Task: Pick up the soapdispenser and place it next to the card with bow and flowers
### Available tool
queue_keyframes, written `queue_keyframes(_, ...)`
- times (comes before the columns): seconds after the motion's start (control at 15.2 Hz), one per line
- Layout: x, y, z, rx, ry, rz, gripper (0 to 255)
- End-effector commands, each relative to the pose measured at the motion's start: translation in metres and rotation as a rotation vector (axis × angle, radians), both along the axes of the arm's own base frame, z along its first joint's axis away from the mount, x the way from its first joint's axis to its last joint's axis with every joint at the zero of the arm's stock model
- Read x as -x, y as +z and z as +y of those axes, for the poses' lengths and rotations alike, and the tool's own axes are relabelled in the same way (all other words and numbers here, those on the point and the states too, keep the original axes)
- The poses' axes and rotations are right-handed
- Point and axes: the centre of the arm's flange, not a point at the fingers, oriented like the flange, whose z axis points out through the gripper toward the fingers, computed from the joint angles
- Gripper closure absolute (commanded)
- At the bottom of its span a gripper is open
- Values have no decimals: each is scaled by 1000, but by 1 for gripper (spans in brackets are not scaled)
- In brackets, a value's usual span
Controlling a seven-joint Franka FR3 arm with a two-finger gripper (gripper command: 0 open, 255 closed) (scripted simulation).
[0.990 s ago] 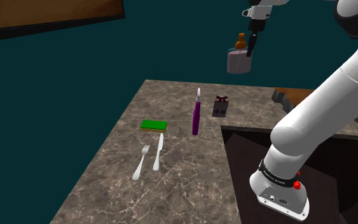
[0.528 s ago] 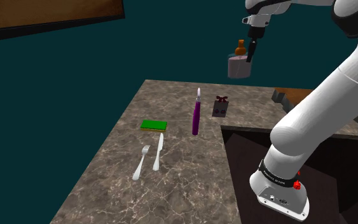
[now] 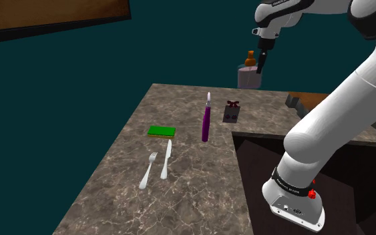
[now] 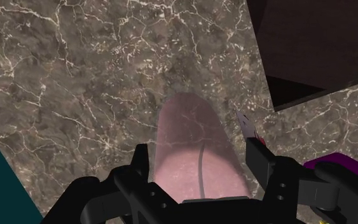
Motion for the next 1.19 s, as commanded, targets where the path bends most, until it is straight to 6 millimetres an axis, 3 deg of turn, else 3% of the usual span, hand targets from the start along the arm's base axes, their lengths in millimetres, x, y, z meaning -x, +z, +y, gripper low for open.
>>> queue_keyframes(0.0, 1, -10, 0, 1, 0, -1, 255)
queue_keyframes(1.12, 1, -100, 0, 1, 0, -1, 255)
